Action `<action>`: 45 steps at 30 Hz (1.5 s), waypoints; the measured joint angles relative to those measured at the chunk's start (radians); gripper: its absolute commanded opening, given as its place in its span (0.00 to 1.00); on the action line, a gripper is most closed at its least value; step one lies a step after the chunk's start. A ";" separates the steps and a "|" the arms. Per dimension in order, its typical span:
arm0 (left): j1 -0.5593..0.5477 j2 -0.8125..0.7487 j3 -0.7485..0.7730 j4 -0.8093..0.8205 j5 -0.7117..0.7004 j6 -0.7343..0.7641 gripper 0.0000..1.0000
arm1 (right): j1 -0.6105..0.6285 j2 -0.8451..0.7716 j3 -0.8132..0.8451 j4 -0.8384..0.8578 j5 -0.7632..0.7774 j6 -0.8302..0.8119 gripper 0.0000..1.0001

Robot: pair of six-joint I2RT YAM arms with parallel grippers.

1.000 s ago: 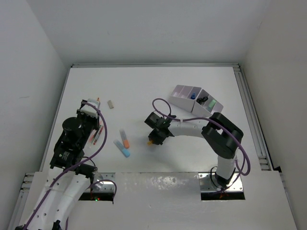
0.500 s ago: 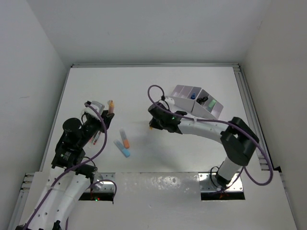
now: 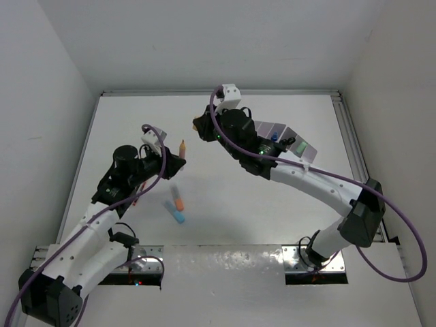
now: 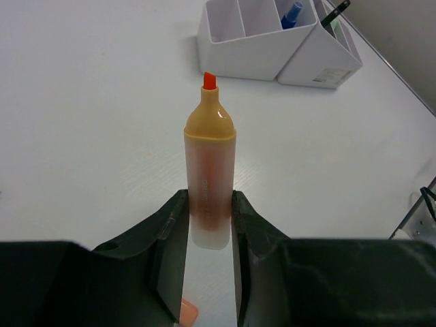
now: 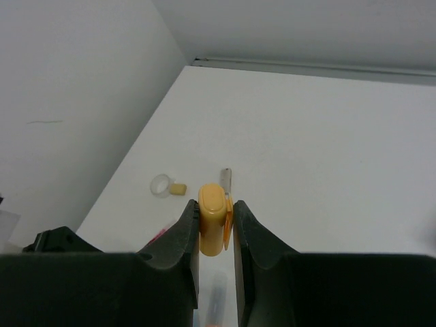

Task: Sort the stationery into containers
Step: Close the pen cap on the pen.

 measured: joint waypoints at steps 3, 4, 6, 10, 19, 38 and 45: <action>-0.019 0.013 0.006 0.006 -0.008 -0.008 0.00 | 0.016 0.021 0.016 0.030 -0.019 -0.050 0.00; -0.025 0.017 0.009 0.008 -0.013 -0.009 0.00 | 0.020 0.029 0.018 0.040 -0.027 -0.059 0.00; -0.033 0.028 0.014 0.019 -0.027 -0.008 0.00 | 0.029 0.043 0.019 0.049 -0.042 -0.076 0.00; -0.040 0.043 0.016 0.031 -0.052 -0.007 0.00 | 0.041 0.070 0.019 0.057 -0.057 -0.093 0.00; -0.044 0.043 0.016 0.073 -0.069 -0.007 0.00 | 0.047 0.082 0.018 0.071 -0.078 -0.101 0.00; -0.050 0.037 0.016 0.080 -0.118 0.043 0.00 | 0.060 0.086 -0.039 0.136 -0.079 -0.100 0.00; -0.024 0.037 0.006 0.103 -0.113 0.021 0.00 | 0.069 0.082 -0.120 0.264 -0.085 -0.098 0.00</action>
